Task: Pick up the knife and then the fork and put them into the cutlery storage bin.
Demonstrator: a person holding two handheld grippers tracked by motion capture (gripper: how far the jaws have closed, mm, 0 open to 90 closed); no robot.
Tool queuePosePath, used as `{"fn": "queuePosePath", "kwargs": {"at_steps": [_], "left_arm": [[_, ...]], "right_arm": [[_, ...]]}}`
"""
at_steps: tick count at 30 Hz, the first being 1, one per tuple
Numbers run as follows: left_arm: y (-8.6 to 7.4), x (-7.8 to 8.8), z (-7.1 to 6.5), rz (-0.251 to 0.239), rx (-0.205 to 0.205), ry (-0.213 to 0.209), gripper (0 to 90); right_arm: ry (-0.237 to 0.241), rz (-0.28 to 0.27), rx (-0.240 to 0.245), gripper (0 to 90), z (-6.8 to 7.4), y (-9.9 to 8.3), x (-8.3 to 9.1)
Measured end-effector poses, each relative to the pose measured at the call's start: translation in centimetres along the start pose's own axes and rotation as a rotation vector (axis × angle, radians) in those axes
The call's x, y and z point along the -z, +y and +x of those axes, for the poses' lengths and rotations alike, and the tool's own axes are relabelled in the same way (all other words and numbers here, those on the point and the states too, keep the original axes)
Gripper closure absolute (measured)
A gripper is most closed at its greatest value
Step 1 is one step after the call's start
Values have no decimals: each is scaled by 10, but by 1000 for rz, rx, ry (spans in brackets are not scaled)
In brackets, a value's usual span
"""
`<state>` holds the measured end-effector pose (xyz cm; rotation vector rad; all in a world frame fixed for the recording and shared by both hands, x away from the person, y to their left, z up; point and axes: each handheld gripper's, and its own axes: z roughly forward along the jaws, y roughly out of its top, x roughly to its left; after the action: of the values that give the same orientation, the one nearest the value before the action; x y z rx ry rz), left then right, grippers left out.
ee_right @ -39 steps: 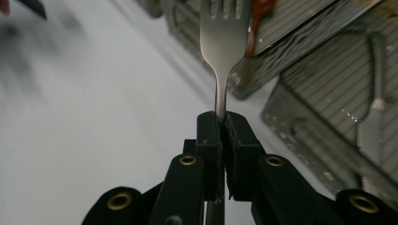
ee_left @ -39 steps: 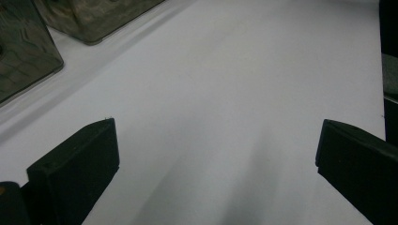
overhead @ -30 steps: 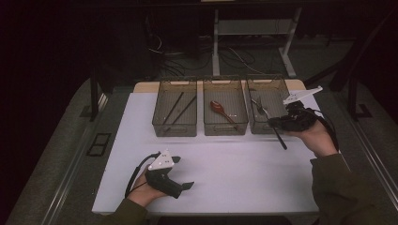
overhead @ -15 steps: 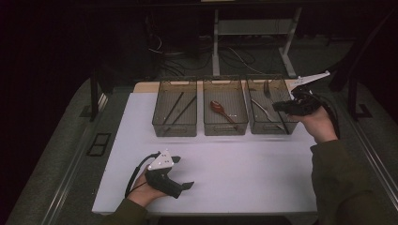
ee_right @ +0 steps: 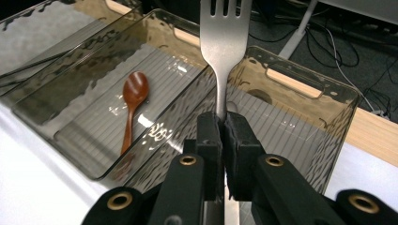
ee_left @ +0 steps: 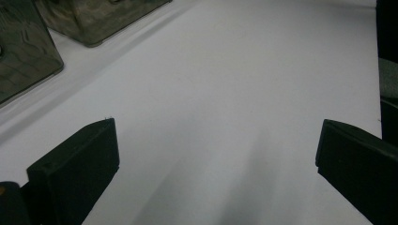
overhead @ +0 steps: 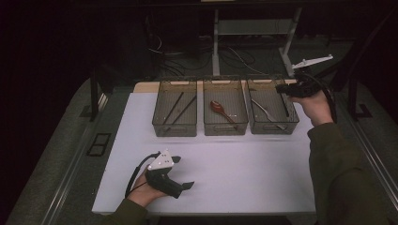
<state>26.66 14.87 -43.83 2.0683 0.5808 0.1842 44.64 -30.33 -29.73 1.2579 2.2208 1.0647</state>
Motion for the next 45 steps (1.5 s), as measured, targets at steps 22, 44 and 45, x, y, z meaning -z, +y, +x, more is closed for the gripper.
{"fn": "queuePosePath", "kwargs": {"at_steps": [22,44,45], "left_arm": [[-1,1,3,4,8,-5,0],[-2,-1,2,8,5,-8,0],[-2,-1,2,9,4,-7,0]], "right_arm": [[-39,90,-49,851,-31,-39,-50],[-3,137,-80,645,-31,-61,-67],[3,134,-79,617,-30,-61,-66]]}}
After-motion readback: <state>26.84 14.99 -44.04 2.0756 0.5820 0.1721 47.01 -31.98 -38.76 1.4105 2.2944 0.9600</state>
